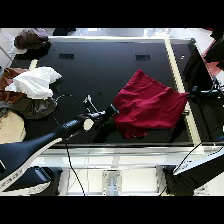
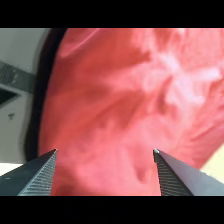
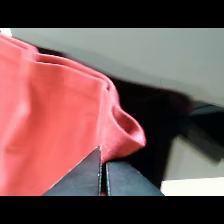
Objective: Fold the shirts.
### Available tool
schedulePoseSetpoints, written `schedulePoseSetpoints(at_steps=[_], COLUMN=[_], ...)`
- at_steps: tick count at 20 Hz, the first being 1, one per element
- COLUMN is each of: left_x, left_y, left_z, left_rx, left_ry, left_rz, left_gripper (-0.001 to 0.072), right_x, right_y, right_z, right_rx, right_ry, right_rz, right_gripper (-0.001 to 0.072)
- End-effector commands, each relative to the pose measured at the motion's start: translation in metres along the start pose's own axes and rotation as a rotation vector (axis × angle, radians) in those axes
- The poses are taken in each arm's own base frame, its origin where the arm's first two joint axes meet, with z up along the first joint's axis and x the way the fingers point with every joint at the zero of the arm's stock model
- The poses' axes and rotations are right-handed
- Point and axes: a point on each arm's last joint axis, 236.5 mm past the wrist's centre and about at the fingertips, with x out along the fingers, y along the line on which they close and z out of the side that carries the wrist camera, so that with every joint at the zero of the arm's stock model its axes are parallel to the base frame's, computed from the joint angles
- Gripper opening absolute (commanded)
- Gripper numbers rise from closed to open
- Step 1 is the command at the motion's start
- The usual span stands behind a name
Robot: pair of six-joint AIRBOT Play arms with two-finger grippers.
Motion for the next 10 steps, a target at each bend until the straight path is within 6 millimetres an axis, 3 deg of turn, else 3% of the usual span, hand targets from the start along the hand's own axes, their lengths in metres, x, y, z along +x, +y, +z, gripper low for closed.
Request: schedulePoseSetpoints(at_steps=[1,5,8,10], left_x=[0.008,0.017,0.02,0.02], left_y=[0.015,0.034,0.034,0.031], left_z=[-0.006,-0.013,-0.011,-0.009], left_rx=[0.018,0.068,0.069,0.104], left_ry=[0.023,0.051,0.042,0.04], left_rz=[0.045,0.097,0.093,0.085], left_gripper=[0.0694,0.0693,0.0568,0.0567], right_x=[-0.031,-0.062,-0.075,-0.079], right_y=[0.031,0.063,0.082,0.091], right_z=[0.016,0.026,0.03,0.033], right_rx=[-0.069,-0.147,-0.173,-0.173], right_ry=[-0.041,-0.038,-0.037,-0.047], right_rz=[0.03,0.069,0.109,0.138], right_gripper=[0.0013,0.0013,0.0013,0.0013])
